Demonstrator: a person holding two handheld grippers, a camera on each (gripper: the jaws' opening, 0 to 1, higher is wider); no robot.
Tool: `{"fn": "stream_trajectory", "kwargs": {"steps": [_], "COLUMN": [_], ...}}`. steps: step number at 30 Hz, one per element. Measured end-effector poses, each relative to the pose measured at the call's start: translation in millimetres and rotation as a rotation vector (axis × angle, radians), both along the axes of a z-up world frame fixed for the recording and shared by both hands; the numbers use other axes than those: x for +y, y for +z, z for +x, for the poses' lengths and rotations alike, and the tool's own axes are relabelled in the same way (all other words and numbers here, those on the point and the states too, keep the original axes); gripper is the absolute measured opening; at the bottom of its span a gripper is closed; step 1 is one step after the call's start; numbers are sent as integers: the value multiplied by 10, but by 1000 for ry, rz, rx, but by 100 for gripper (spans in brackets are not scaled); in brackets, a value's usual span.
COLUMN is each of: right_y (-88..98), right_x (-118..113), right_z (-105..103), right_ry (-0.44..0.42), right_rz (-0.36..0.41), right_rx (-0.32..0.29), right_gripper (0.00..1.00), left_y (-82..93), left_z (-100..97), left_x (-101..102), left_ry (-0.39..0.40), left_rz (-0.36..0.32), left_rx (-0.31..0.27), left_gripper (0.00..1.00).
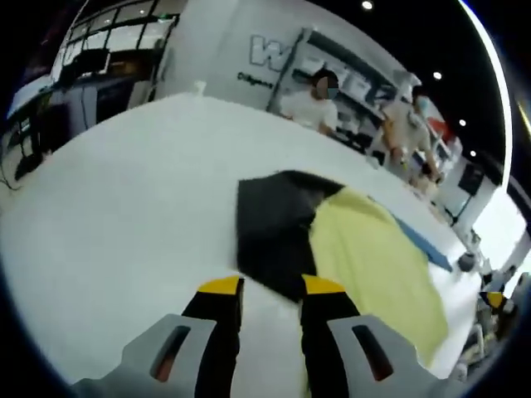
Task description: Fold the garment on the visible template until the final outline fits inside the template.
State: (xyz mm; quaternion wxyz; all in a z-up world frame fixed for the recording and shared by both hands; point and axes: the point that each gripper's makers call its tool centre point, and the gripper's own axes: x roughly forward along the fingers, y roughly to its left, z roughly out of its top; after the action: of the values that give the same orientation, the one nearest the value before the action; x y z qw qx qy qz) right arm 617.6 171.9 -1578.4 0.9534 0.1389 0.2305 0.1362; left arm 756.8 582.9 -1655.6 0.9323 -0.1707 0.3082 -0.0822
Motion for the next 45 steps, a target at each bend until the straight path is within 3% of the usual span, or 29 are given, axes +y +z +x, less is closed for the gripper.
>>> {"fn": "stream_trajectory", "kwargs": {"steps": [6, 13, 16, 20, 23, 26, 27, 29, 34, 40, 41, 43, 44, 45], "right_y": [35, 65, 51, 47, 28, 9, -15, -37, -52, -68, -80, -109, -148, -158], "right_x": [-171, -248, -247, -205, -184, -151, -141, -122, -104, -90, -85, -86, -102, -114], "right_z": [-78, -110, -112, -101, -80, -72, -68, -67, -65, -61, -75, -92, -118, -132], "right_ry": [-51, -86, -87, -88, -85, -79, -79, -77, -74, -79, -80, -81, -86, -92], "right_rz": [-15, -16, -23, -12, -6, -4, 5, 9, 14, 34, 38, 40, 43, 46], "right_rx": [6, 8, 13, 14, 16, 18, 23, 25, 27, 29, 30, 33, 39, 40], "right_gripper": [29, 28, 28, 28, 28, 28, 27, 27, 27, 26, 26, 26, 26, 26], "left_y": [-176, -205, -250, -253, -95, 7, 179, 313, 510, 888, 1072, 1094, 967, 881], "left_z": [138, 256, 293, 383, 414, 436, 452, 482, 545, 606, 597, 539, 376, 264], "left_x": [22, 125, 218, 270, 324, 368, 438, 512, 613, 663, 628, 560, 469, 392], "left_ry": [13, 62, 74, 81, 86, 82, 74, 64, 41, -44, -157, -248, -341, -380], "left_rz": [-2, 8, 52, 64, 95, 113, 146, 174, 213, 319, 443, 531, 564, 568], "left_rx": [18, -4, 2, -4, -70, -90, -124, -152, -198, -257, -303, -320, -292, -272], "left_gripper": [21, 9, 0, 0, 0, 0, 0, 0, 0, 0, 0, 0, 0, 0]}}
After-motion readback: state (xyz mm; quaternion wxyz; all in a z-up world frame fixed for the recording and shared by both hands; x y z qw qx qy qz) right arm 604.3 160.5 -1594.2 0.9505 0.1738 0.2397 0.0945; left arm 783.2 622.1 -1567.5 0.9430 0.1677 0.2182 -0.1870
